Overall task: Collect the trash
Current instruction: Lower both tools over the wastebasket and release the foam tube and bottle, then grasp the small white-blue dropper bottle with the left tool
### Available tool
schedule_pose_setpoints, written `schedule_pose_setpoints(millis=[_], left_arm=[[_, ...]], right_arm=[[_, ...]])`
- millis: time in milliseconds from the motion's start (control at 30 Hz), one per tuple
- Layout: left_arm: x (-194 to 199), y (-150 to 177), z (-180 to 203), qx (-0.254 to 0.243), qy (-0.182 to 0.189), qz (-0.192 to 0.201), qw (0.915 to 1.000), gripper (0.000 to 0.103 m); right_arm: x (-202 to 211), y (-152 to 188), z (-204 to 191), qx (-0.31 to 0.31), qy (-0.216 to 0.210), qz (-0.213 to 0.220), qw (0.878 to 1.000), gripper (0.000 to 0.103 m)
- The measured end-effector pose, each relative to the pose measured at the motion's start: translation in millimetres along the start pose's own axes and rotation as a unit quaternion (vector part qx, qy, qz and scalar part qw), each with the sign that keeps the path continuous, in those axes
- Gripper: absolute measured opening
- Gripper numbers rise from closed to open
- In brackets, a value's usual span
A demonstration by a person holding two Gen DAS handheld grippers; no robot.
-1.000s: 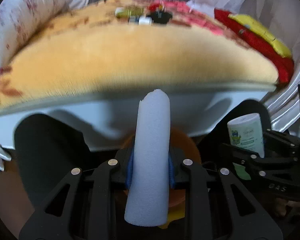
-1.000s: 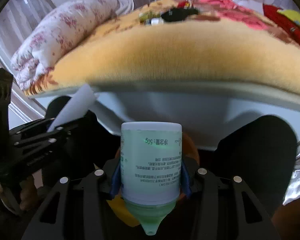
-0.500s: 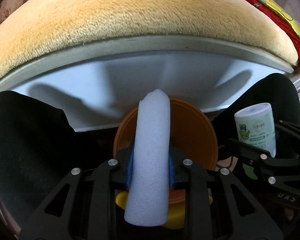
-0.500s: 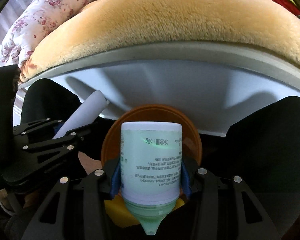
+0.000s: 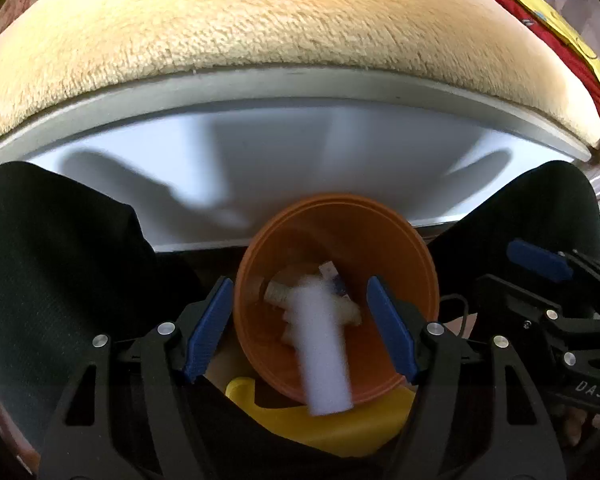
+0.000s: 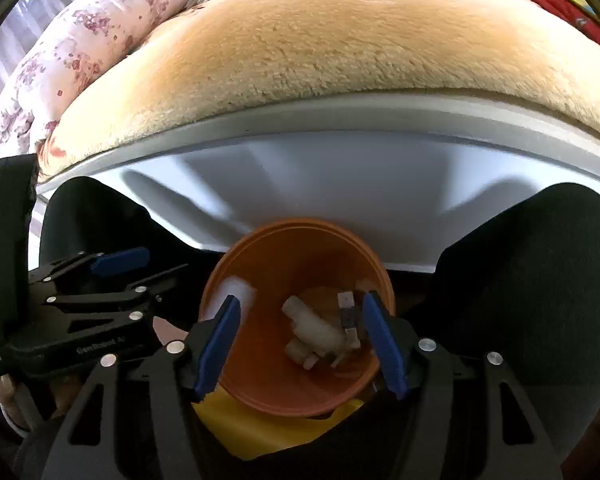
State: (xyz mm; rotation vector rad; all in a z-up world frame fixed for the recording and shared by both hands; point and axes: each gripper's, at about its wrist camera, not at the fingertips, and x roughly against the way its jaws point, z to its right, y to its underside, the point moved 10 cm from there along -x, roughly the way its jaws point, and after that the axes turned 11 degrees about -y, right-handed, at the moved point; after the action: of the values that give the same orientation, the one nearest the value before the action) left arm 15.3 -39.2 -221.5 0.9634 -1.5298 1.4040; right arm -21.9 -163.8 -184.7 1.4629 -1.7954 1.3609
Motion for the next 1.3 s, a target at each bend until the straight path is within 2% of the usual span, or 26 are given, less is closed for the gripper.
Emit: schedule_pose_setpoints(millis=[100, 167, 333, 467, 533, 567, 633, 700, 833, 967, 1100, 1200, 1300], left_arm=[[-2.6, -0.4, -3.4, 0.003, 0.001, -0.001, 1.0000, 0.068], [-1.1, -1.1, -2.6, 0.003, 0.001, -0.002, 1.0000, 0.068], [11.2, -4.4, -1.1, 0.000, -0.002, 0.006, 1.0000, 0.068], [40.2, -14.4, -3.2, -0.002, 0.001, 0.045, 0.9990, 0.068], [60.9, -25.1, -8.6, 0.001, 0.008, 0.064, 0.9979, 0.068], [71.9, -33.2, -11.6, 0.005, 0.013, 0.074, 0.9971, 0.069], [86.7, -51.1, -17.6, 0.013, 0.013, 0.092, 0.9956, 0.079], [100.9, -79.0, -24.5, 0.020, -0.003, 0.122, 0.9923, 0.080], [105.7, -132.3, -20.0, 0.004, -0.024, 0.148, 0.9887, 0.083], [84.2, -187.7, -7.7, -0.022, -0.034, 0.144, 0.9888, 0.083], [52.2, -240.3, 10.9, -0.039, -0.003, 0.120, 0.9920, 0.083], [37.3, -263.1, 21.0, -0.049, 0.009, 0.109, 0.9928, 0.083], [30.4, -283.4, 29.0, -0.053, 0.000, 0.120, 0.9913, 0.083]], right_arm=[[3.0, 1.3, 1.7, -0.004, -0.003, 0.004, 1.000, 0.067], [3.4, 0.5, -0.2, -0.005, -0.004, 0.007, 1.000, 0.073], [7.8, -2.0, -2.3, -0.008, -0.005, 0.019, 1.000, 0.076], [27.3, -7.7, -0.8, -0.010, -0.003, 0.061, 0.998, 0.088], [36.2, -10.9, -0.1, -0.011, -0.006, 0.082, 0.997, 0.089], [39.6, -12.2, 0.6, -0.013, -0.007, 0.091, 0.996, 0.092], [41.6, -13.8, 3.5, -0.017, -0.011, 0.098, 0.995, 0.094], [39.0, -14.1, 5.1, -0.023, -0.021, 0.096, 0.995, 0.094], [36.0, -14.7, 5.1, -0.022, -0.026, 0.096, 0.995, 0.094], [37.2, -15.3, 3.6, -0.013, -0.028, 0.101, 0.994, 0.094], [39.7, -14.9, 8.4, -0.015, -0.028, 0.108, 0.994, 0.095], [44.0, -16.2, 9.5, -0.012, -0.022, 0.117, 0.993, 0.095], [43.9, -17.3, 10.0, -0.008, -0.017, 0.118, 0.993, 0.097]])
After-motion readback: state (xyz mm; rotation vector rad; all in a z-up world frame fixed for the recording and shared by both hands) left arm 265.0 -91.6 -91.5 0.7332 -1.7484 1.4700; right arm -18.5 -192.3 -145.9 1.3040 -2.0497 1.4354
